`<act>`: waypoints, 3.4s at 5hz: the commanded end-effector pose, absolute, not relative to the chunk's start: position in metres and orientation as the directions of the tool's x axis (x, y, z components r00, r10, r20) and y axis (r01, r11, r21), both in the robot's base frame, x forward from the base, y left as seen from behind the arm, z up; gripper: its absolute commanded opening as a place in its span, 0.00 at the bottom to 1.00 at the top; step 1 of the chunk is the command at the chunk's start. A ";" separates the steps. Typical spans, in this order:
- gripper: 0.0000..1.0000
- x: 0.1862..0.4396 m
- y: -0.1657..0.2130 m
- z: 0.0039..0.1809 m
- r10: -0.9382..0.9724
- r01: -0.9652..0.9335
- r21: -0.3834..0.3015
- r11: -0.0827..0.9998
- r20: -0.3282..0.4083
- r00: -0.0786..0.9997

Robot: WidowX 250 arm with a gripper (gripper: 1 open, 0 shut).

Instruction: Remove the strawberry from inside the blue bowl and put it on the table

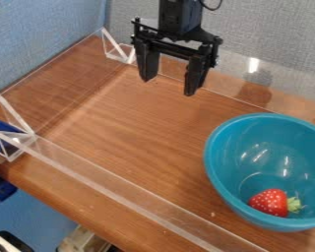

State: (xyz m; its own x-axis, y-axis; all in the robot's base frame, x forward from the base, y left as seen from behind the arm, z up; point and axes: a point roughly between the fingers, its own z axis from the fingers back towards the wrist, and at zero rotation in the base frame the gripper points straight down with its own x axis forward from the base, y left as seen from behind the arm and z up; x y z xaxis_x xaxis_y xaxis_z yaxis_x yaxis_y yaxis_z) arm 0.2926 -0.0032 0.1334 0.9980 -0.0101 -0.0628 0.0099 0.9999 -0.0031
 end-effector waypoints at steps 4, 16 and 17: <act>1.00 0.299 0.002 0.145 -0.032 0.030 -0.045 0.999 -0.039 0.999; 1.00 0.290 -0.005 0.146 -0.038 0.037 -0.016 0.999 -0.082 0.996; 1.00 0.291 -0.004 0.143 -0.032 0.031 -0.019 0.999 -0.086 0.996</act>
State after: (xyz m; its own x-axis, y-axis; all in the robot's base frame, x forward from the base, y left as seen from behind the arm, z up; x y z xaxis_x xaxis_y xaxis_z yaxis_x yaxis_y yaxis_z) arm 0.2893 -0.0055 0.1340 0.9922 -0.0376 -0.1189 0.0357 0.9992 -0.0183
